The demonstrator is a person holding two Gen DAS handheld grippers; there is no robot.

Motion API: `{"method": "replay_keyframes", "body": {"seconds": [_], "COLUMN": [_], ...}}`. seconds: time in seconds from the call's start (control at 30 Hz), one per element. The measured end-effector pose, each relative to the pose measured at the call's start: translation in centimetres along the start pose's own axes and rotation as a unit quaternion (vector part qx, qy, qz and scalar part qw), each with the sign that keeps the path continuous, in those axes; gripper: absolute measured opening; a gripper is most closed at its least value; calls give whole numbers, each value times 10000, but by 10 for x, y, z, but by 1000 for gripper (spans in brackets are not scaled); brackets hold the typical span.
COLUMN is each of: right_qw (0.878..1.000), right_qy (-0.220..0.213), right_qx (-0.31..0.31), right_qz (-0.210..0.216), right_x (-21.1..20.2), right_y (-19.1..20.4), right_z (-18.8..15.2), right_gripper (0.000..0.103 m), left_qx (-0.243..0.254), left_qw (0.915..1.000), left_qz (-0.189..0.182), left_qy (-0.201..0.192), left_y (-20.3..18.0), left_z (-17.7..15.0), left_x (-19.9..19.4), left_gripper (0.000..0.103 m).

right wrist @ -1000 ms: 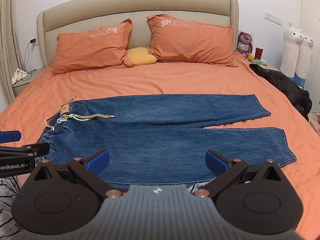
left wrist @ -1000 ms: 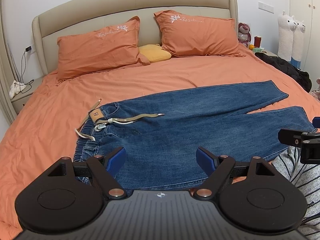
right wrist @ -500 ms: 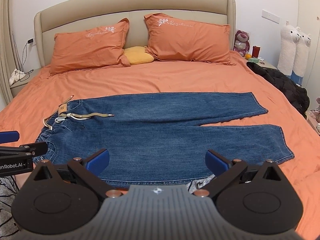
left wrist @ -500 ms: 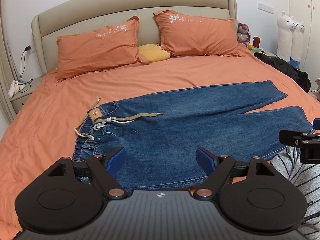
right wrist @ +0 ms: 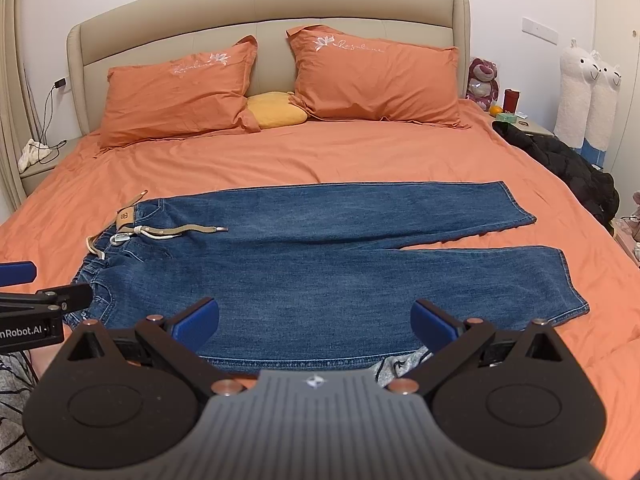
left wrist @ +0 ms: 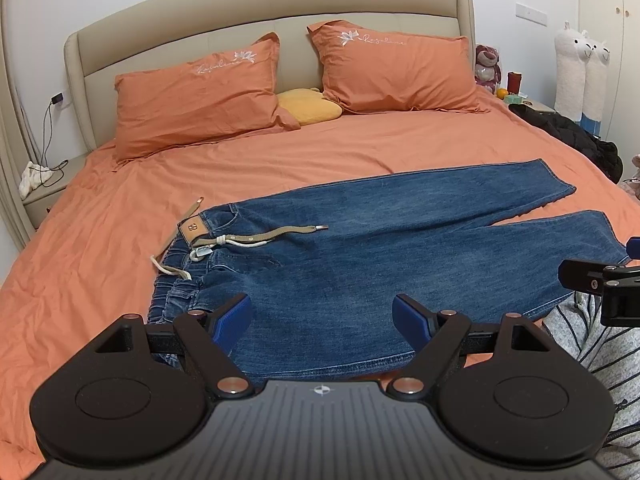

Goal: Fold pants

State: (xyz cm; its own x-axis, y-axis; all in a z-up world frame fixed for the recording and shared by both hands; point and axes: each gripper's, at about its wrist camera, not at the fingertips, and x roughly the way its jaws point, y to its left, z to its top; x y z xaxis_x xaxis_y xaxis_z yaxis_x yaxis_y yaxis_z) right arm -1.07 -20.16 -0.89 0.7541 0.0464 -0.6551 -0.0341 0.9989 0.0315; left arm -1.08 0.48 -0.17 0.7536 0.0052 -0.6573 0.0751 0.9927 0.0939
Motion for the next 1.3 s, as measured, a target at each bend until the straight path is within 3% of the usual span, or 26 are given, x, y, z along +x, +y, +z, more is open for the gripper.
{"method": "replay_keyframes", "body": {"seconds": [1.0, 1.13, 1.23, 1.3], "right_qw": [10000, 9999, 9984, 9976], "right_qy": [6, -73, -239, -391], "right_qx": [-52, 49, 402, 510], "right_qz": [27, 66, 330, 265], "right_x": [1, 0, -3, -4], "right_y": [5, -4, -27, -43], "right_z": [2, 3, 8, 13], "right_gripper": [98, 98, 98, 97], "left_qx": [17, 272, 528, 654], "left_qw": [10000, 9996, 9984, 9977], "left_qz": [24, 98, 175, 137], "left_qy": [18, -41, -93, -132], "left_y": [3, 10, 21, 30], "left_z": [0, 3, 8, 14], "left_x": [0, 1, 3, 4], "left_gripper": [94, 93, 89, 89]}}
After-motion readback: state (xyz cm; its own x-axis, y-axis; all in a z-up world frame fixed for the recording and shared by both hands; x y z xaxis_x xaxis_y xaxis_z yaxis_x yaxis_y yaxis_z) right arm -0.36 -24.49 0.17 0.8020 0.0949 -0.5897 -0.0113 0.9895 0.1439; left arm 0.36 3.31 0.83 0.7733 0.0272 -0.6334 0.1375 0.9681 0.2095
